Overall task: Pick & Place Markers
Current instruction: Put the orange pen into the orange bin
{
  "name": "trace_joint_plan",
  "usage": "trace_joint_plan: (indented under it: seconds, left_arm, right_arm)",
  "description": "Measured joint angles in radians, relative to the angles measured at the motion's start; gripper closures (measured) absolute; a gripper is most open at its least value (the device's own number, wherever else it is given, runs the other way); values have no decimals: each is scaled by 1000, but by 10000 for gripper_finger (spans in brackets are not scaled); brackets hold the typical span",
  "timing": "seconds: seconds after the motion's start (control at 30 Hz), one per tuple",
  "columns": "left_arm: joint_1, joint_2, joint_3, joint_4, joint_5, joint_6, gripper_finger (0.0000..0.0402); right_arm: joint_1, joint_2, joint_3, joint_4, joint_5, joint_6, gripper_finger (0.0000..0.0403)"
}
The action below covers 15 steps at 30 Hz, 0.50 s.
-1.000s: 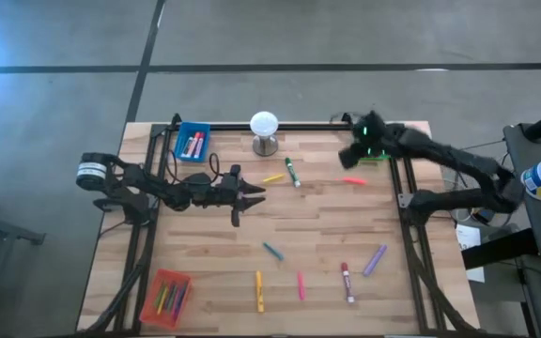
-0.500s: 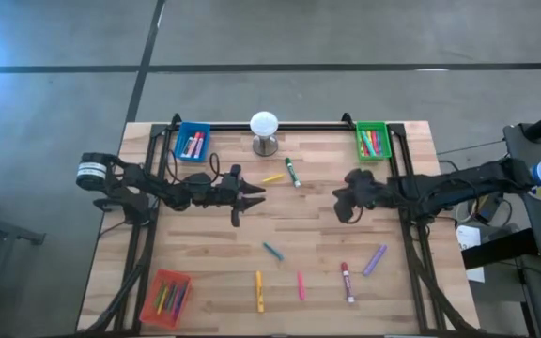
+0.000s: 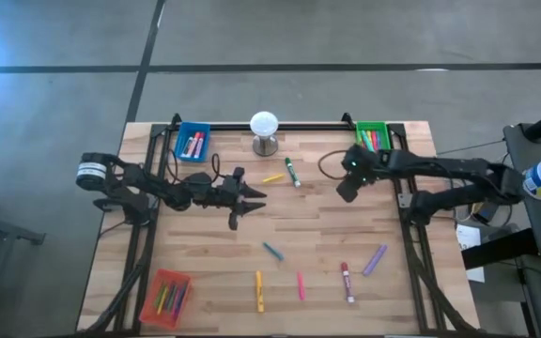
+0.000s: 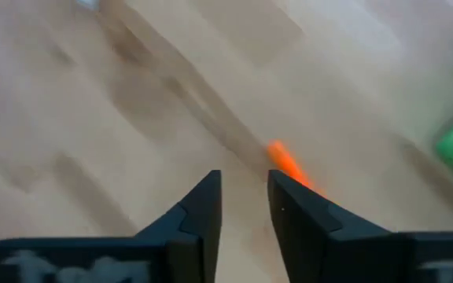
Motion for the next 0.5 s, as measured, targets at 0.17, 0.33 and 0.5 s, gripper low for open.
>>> trace_joint_plan:
  seconds: [0.17, 0.33, 0.5]
  left_arm:
    - [0, 0, 0, -9, 0, 7, 276]
    - [0, 0, 0, -11, 0, 8, 276]
    - [0, 0, 0, -15, 0, 8, 276]
  right_arm:
    - [-70, 167, 64, -58, 2, -150, 276]
    - [-92, 314, 116, -58, 2, -222, 266]
    - [-109, 403, 140, -59, 6, -263, 275]
